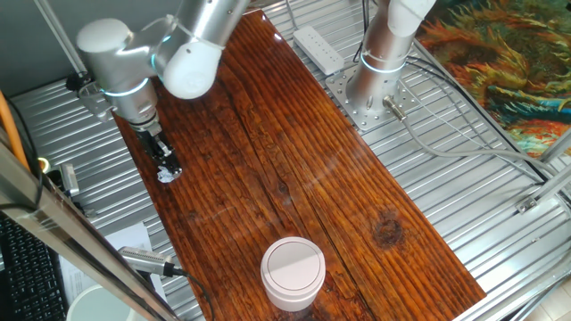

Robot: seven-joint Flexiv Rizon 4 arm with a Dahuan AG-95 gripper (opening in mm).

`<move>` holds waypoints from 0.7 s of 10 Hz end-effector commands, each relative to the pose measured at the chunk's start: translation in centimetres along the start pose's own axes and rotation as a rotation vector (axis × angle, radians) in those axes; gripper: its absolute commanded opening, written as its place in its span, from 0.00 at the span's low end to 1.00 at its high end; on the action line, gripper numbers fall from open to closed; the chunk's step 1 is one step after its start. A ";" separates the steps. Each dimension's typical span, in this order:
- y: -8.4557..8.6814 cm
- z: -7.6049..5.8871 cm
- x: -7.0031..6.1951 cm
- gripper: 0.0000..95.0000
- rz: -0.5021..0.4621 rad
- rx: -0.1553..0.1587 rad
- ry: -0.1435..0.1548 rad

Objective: Put the garbage in the trash can

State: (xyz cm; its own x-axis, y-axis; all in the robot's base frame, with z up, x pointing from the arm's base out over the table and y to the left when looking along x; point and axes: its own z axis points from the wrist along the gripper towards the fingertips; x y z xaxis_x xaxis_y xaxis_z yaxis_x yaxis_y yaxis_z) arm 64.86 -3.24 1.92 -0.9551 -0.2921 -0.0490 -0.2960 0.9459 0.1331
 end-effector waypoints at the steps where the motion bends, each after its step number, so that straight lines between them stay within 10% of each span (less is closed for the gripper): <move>1: 0.0 0.1 -0.2 0.40 0.023 -0.004 0.025; 2: 0.1 0.2 -0.2 0.20 0.034 -0.004 0.031; 7: 0.1 0.2 -0.2 0.00 0.046 0.002 0.031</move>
State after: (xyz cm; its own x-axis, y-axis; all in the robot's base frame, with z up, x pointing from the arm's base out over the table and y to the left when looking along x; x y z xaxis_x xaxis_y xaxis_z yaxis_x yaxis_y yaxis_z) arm 64.90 -3.13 1.98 -0.9674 -0.2528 -0.0136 -0.2524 0.9590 0.1291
